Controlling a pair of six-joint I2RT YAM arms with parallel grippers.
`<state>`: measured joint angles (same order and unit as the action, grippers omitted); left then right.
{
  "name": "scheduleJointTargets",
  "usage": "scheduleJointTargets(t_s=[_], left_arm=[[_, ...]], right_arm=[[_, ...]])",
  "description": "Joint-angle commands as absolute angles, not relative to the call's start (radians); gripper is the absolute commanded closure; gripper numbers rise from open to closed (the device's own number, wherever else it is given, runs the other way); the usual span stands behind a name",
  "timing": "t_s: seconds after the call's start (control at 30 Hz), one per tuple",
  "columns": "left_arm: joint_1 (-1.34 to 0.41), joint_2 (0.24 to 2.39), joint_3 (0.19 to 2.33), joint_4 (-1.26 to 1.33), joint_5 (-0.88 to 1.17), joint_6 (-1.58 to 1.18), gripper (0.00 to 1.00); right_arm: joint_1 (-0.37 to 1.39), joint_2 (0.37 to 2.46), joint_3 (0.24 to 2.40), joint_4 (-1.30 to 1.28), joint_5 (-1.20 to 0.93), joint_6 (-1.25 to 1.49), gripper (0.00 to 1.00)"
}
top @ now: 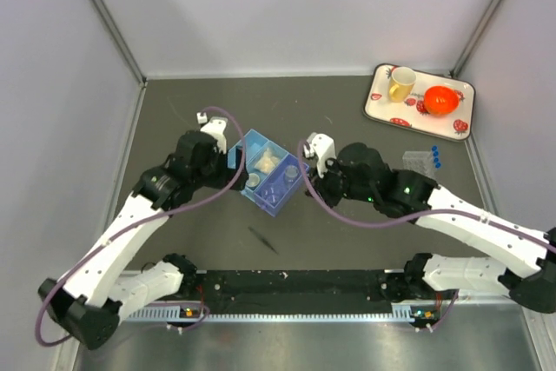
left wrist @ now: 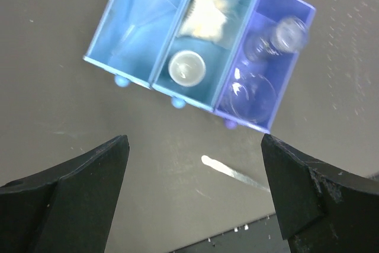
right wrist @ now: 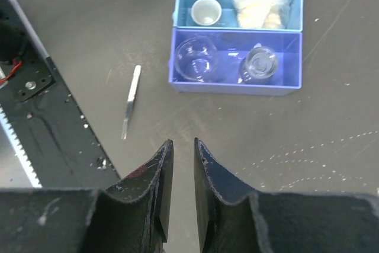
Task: Organize the chemistry lab equipment
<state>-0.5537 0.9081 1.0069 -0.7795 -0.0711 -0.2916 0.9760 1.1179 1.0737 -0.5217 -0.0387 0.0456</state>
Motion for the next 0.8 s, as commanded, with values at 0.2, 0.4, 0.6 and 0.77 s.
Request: scheduleJointTargets(t_s=[0.2,0.4,0.6,0.77], left_arm=[[-0.232,1.257,1.155,-0.543,0.026,-0.350,0.02],[-0.095,1.490,1.213,-0.476,0.009,-0.351,0.02],[-0.040,1.705,1.348,-0.514,-0.028,-0.354,0.04],[-0.040,1.831,1.390,-0.545,-0.005,-0.357,0.04]], right_arm=[[1.175,1.068,0.966,-0.469,0.060,0.235,0.80],[1.265,1.120,0.905,-0.359,0.051,0.298,0.82],[1.328,1.170,0.864,-0.298,0.043,0.325,0.82],[1.351,1.178,0.836,-0.250,0.032,0.339,0.82]])
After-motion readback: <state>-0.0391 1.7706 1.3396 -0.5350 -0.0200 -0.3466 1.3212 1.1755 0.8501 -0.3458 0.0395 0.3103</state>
